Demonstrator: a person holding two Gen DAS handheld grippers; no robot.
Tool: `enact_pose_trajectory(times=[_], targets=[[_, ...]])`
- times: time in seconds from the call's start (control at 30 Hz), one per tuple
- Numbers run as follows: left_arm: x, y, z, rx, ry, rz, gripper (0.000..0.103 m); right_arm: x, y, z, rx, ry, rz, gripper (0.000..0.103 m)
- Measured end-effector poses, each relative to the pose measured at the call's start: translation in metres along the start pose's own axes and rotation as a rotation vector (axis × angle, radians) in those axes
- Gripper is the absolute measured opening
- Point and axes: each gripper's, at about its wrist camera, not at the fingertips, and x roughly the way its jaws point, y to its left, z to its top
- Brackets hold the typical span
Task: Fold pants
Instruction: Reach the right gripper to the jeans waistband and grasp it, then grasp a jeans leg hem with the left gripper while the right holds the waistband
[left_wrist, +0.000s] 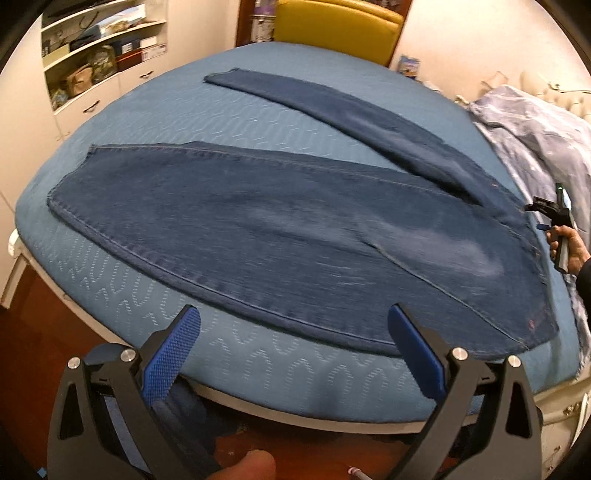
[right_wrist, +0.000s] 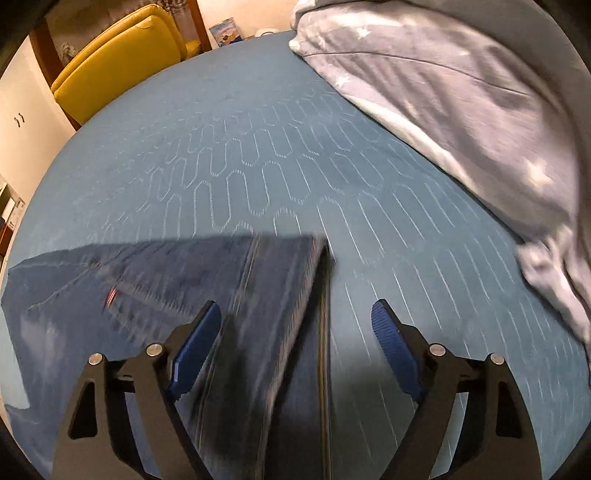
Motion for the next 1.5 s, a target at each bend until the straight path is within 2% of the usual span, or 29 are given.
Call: enact_pose_trajectory(times=[0.07, 0.1, 0.17, 0.2, 0.23, 0.27, 0.37, 0.53, 0.7, 0.8, 0.87, 0.93, 1.0, 1.07, 1.13, 1.23, 1.3, 1.37, 1.5], targets=[[0.002, 0.007, 0.004, -0.016, 0.004, 0.017, 0.101, 0.015, 0.001, 0.006, -0.002, 0.009, 0.001, 0.082], [0.004, 0.011, 0.007, -0.02, 0.006, 0.022, 0.101, 0.019, 0.004, 0.008, -0.015, -0.005, -0.002, 0.076], [0.008, 0.017, 0.016, -0.018, 0.004, 0.04, 0.101, 0.021, 0.013, 0.01, -0.078, -0.037, 0.005, 0.049], [0.01, 0.018, 0.02, -0.018, 0.001, 0.048, 0.101, 0.021, 0.016, 0.013, -0.095, -0.044, 0.0, 0.028], [0.012, 0.019, 0.026, -0.018, -0.003, 0.052, 0.101, 0.019, 0.019, 0.013, -0.114, -0.044, 0.03, 0.02], [0.013, 0.019, 0.031, -0.018, -0.006, 0.055, 0.101, 0.014, 0.023, 0.013, -0.133, -0.049, 0.036, 0.015], [0.019, 0.019, 0.051, -0.006, -0.022, 0.054, 0.101, -0.02, 0.037, 0.007, -0.234, -0.135, 0.019, 0.014], [0.015, 0.013, 0.087, 0.022, -0.086, 0.039, 0.101, -0.122, 0.052, -0.031, -0.308, -0.316, 0.194, 0.013], [-0.003, 0.019, 0.11, -0.004, -0.15, -0.013, 0.101, -0.225, 0.056, -0.117, -0.373, -0.431, 0.359, 0.013], [-0.009, 0.04, 0.115, -0.088, -0.14, -0.1, 0.101, -0.264, 0.045, -0.187, -0.369, -0.434, 0.47, 0.012], [-0.004, 0.061, 0.118, -0.165, -0.113, -0.204, 0.101, -0.267, 0.04, -0.229, -0.362, -0.389, 0.502, 0.012], [0.005, 0.078, 0.124, -0.217, -0.098, -0.285, 0.1, -0.254, 0.031, -0.266, -0.312, -0.297, 0.508, 0.012], [0.02, 0.098, 0.133, -0.28, -0.083, -0.366, 0.099, -0.24, 0.024, -0.289, -0.266, -0.239, 0.489, 0.012], [0.039, 0.115, 0.147, -0.328, -0.061, -0.424, 0.088, -0.22, 0.017, -0.292, -0.231, -0.195, 0.459, 0.012], [0.069, 0.132, 0.165, -0.384, -0.021, -0.473, 0.071, -0.211, 0.017, -0.294, -0.191, -0.17, 0.448, 0.012], [0.114, 0.153, 0.195, -0.455, 0.025, -0.525, 0.059, -0.213, 0.013, -0.287, -0.166, -0.177, 0.458, 0.012], [0.148, 0.171, 0.215, -0.541, 0.047, -0.566, 0.057, -0.217, 0.012, -0.284, -0.171, -0.181, 0.447, 0.012], [0.176, 0.182, 0.232, -0.604, 0.065, -0.577, 0.049, -0.217, 0.012, -0.282, -0.179, -0.184, 0.436, 0.012], [0.217, 0.181, 0.26, -0.656, 0.099, -0.591, 0.046, -0.216, 0.011, -0.277, -0.185, -0.186, 0.421, 0.012]])
